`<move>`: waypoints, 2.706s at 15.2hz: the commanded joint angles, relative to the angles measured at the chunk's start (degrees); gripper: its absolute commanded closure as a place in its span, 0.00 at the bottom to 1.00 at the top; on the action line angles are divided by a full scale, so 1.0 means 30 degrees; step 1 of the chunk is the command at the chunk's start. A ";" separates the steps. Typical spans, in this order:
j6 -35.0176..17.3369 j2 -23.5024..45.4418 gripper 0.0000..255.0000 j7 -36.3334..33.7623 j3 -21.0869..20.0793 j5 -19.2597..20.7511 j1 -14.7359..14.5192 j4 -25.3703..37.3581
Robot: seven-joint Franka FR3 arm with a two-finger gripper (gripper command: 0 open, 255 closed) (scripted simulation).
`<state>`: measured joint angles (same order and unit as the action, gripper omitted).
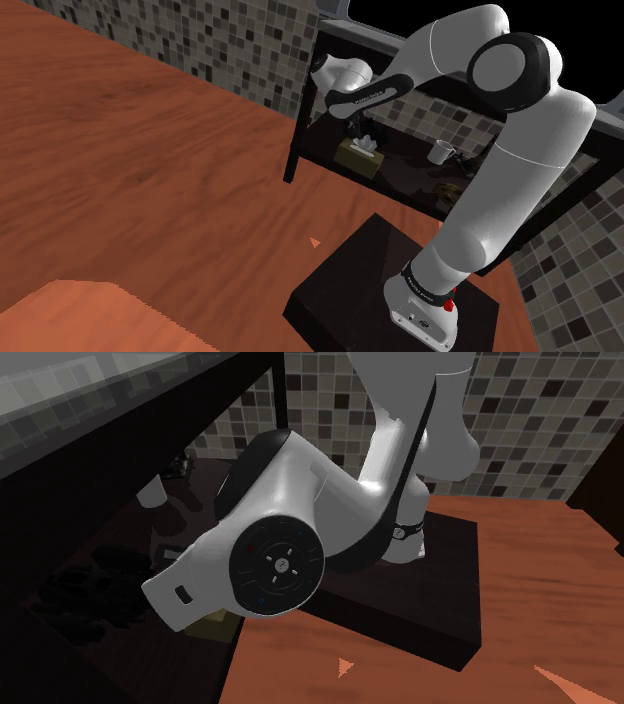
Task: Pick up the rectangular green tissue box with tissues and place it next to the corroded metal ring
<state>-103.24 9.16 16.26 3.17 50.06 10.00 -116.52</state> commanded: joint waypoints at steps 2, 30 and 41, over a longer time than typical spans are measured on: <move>-0.0176 0.0006 0.00 -0.0034 0.0056 0.0076 0.0068 -0.0127; -0.5611 -0.2506 0.00 -0.4783 0.1860 -0.3732 0.2274 -0.3969; -0.5608 -0.2507 1.00 -0.4783 0.1860 -0.3733 0.2273 -0.3969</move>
<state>-119.98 1.53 1.93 8.83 38.94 16.88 -128.34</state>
